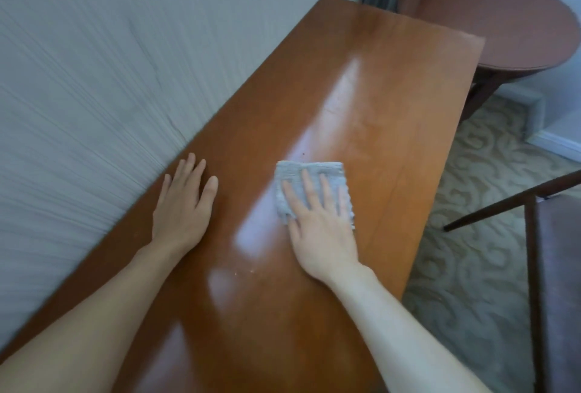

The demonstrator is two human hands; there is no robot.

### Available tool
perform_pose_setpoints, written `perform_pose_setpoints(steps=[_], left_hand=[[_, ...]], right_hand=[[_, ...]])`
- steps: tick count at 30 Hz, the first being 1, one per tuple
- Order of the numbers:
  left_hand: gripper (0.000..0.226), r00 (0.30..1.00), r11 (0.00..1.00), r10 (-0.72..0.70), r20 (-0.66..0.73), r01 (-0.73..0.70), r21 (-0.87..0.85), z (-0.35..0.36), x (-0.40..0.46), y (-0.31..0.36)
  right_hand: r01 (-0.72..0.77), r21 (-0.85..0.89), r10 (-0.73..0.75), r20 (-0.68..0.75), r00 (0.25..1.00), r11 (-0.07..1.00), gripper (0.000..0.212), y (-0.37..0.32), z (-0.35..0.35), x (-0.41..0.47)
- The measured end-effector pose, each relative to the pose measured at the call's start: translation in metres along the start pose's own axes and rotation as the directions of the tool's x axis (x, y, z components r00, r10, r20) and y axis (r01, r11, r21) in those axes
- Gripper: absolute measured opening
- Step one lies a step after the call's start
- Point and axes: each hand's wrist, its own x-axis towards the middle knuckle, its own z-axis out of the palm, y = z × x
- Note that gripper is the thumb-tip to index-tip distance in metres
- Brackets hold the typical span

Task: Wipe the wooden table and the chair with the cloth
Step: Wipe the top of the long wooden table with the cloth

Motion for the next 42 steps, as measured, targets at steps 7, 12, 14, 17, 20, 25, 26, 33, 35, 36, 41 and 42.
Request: perform_pose_setpoints(steps=[7,12,14,17,20,25,26,33,35,36,41,42], left_hand=[[0.077,0.983,0.987,0.147,0.111,-0.153,0.046,-0.018,-0.047,-0.005],[0.075,0.984,0.978,0.148,0.096,-0.16,0.134,-0.037,-0.078,-0.044],[0.076,0.989,0.977,0.116,0.09,-0.13,0.167,-0.042,-0.085,-0.064],[0.076,0.989,0.981,0.107,0.103,-0.121,0.149,-0.039,-0.095,-0.081],[0.075,0.99,0.983,0.127,0.06,-0.134,0.129,-0.032,-0.098,-0.087],[0.072,0.99,0.984,0.141,0.03,-0.143,0.103,-0.03,-0.098,-0.089],[0.072,0.99,0.985,0.14,0.025,-0.141,0.098,-0.03,-0.098,-0.089],[0.068,0.996,0.997,0.077,-0.04,-0.077,-0.016,-0.032,-0.098,-0.088],[0.068,0.998,0.996,0.016,-0.053,-0.021,-0.088,-0.033,-0.1,-0.088],[0.069,0.999,0.994,0.005,-0.052,-0.01,-0.107,-0.034,-0.1,-0.087],[0.068,0.996,0.996,0.082,-0.024,-0.083,-0.044,-0.037,-0.099,-0.085],[0.069,0.996,0.996,0.09,-0.017,-0.091,-0.027,-0.037,-0.1,-0.085]], right_hand=[[-0.323,-0.033,0.322,-0.046,0.946,0.946,0.06,0.058,-0.012,-0.037],[-0.419,-0.049,0.418,-0.032,0.908,0.907,0.059,0.044,-0.01,-0.048],[-0.429,-0.052,0.428,-0.035,0.903,0.902,0.059,0.032,-0.008,-0.047],[-0.386,-0.046,0.384,-0.048,0.922,0.922,0.059,0.004,0.0,-0.041],[-0.318,-0.054,0.315,-0.063,0.947,0.946,0.059,-0.027,0.011,-0.029],[-0.192,-0.044,0.191,-0.037,0.981,0.98,0.059,-0.078,0.023,0.002],[-0.158,-0.038,0.157,-0.029,0.987,0.987,0.059,-0.09,0.025,0.009],[0.171,0.025,-0.172,0.061,0.983,0.985,0.063,-0.188,0.042,0.045],[0.24,0.024,-0.241,0.091,0.966,0.97,0.066,-0.203,0.044,0.043],[0.255,0.018,-0.255,0.096,0.962,0.967,0.065,-0.204,0.044,0.04],[0.255,0.03,-0.256,0.07,0.964,0.967,0.06,-0.188,0.04,0.021],[0.235,0.034,-0.237,0.056,0.97,0.971,0.058,-0.185,0.04,0.015]])
